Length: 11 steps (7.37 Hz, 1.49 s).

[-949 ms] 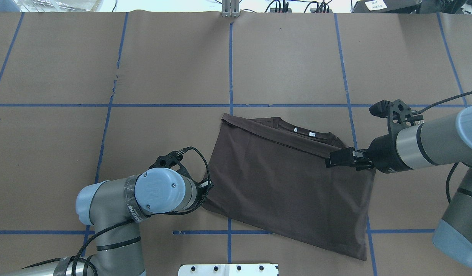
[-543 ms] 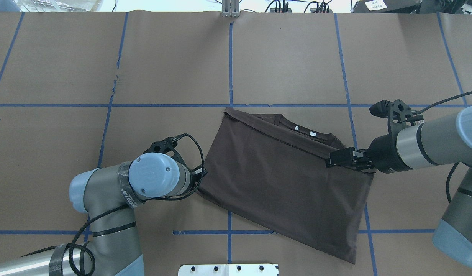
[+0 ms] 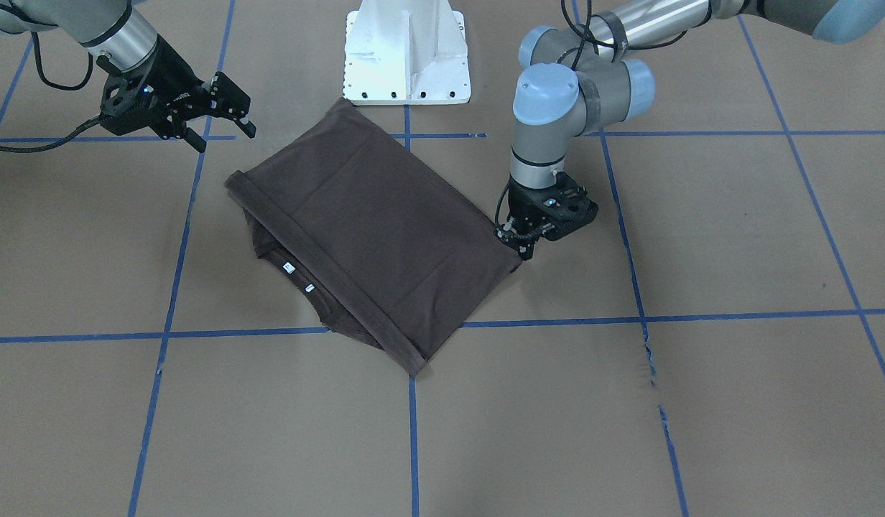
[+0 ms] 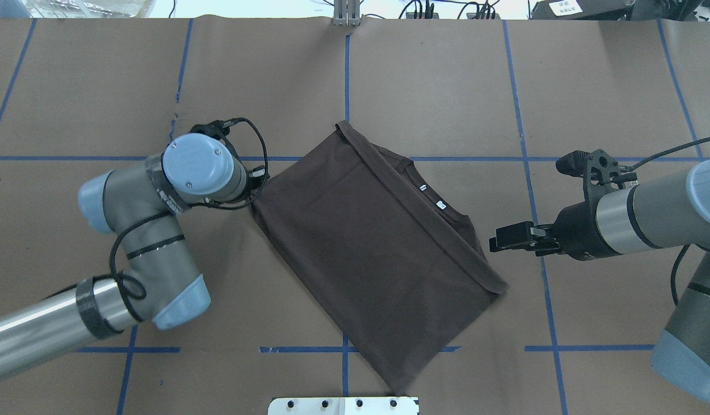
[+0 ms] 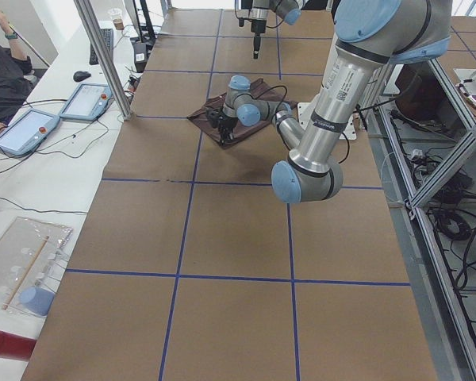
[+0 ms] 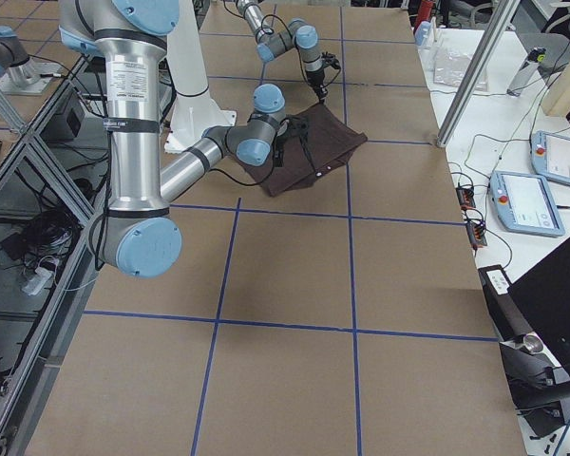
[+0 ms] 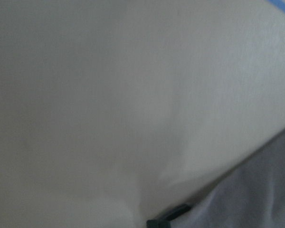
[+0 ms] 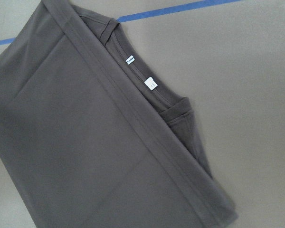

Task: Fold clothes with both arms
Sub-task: 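Rotate the shirt with the left gripper, pulling its corner farther from the robot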

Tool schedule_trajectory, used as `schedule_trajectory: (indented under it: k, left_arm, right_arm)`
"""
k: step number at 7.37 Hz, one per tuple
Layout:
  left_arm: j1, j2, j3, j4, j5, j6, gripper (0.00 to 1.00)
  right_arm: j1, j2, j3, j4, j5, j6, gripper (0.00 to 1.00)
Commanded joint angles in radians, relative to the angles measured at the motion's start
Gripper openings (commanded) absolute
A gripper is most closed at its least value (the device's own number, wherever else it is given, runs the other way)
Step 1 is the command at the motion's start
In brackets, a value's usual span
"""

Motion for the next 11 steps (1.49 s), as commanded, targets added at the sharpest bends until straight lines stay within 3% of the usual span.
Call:
schedule_trajectory:
  k: [1, 2, 6, 7, 8, 10, 11]
  left_arm:
    - [-0.114, -0.207, 0.385, -0.250, 0.001, 0.088, 0.00]
    - [-0.130, -0.304, 0.527, -0.322, 0.002, 0.088, 0.00]
    - [-0.145, -0.340, 0.617, -0.476, 0.006, 0.138, 0.00]
    - [-0.144, -0.340, 0.632, -0.478, 0.006, 0.148, 0.77]
    - [-0.148, -0.339, 0.633, -0.478, 0.006, 0.236, 1.00]
    - [-0.180, -0.329, 0.604, -0.452, -0.031, 0.278, 1.00]
    - [-0.182, -0.317, 0.553, -0.373, -0.100, 0.294, 1.00]
  right_arm:
    - [0.000, 0.012, -0.001, 0.000, -0.001, 0.000, 1.00]
    - [0.002, 0.015, -0.003, -0.005, -0.001, 0.000, 1.00]
    - [0.011, 0.041, -0.050, -0.008, -0.013, 0.000, 1.00]
    - [0.011, 0.041, -0.050, -0.009, -0.013, 0.000, 1.00]
    - [0.016, 0.041, -0.052, -0.012, -0.013, 0.000, 1.00]
    - [0.025, 0.044, -0.053, -0.041, -0.014, -0.003, 1.00]
    - [0.030, 0.100, -0.053, -0.139, -0.025, -0.016, 1.00]
